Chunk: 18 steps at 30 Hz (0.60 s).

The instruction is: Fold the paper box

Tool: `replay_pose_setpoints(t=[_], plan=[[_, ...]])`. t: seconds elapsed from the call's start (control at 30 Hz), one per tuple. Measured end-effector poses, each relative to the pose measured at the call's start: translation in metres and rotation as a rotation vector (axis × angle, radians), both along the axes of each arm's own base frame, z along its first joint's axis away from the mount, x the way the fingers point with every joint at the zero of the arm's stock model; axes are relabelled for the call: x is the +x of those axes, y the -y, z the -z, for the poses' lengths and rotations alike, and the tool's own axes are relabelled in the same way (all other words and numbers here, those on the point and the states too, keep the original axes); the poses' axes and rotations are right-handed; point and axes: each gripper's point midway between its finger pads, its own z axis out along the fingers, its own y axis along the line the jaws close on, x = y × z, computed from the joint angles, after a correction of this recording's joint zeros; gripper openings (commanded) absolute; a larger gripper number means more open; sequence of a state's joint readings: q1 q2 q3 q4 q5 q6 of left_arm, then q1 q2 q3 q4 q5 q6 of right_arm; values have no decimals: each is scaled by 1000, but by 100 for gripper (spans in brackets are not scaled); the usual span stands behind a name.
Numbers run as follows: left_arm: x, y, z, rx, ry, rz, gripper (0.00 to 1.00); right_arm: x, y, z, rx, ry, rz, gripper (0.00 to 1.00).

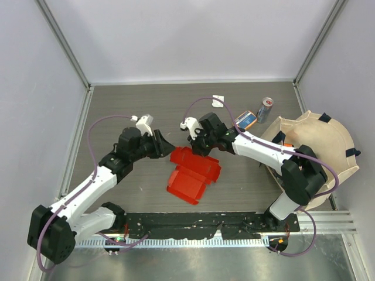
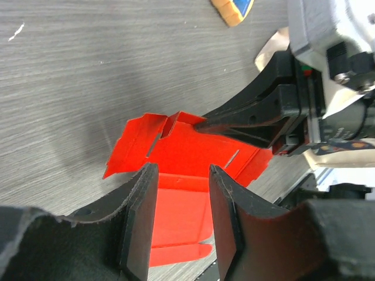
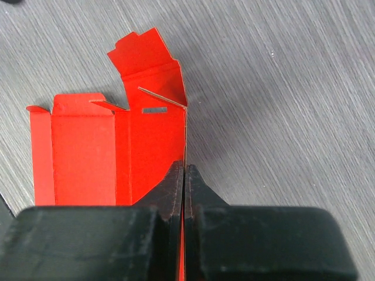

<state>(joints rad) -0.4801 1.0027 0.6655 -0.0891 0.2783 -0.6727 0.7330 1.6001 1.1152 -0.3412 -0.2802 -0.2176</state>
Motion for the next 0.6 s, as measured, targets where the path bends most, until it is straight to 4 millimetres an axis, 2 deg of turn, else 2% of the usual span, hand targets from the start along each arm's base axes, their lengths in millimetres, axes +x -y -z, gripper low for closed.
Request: replay_pose_setpoints(t=[0.4, 0.6], plan=[[1, 30, 39, 122, 61, 46, 40, -9, -9, -4, 31, -1, -106, 1], [3, 34, 49, 203, 108, 42, 34, -12, -12, -6, 46, -8, -124, 1]])
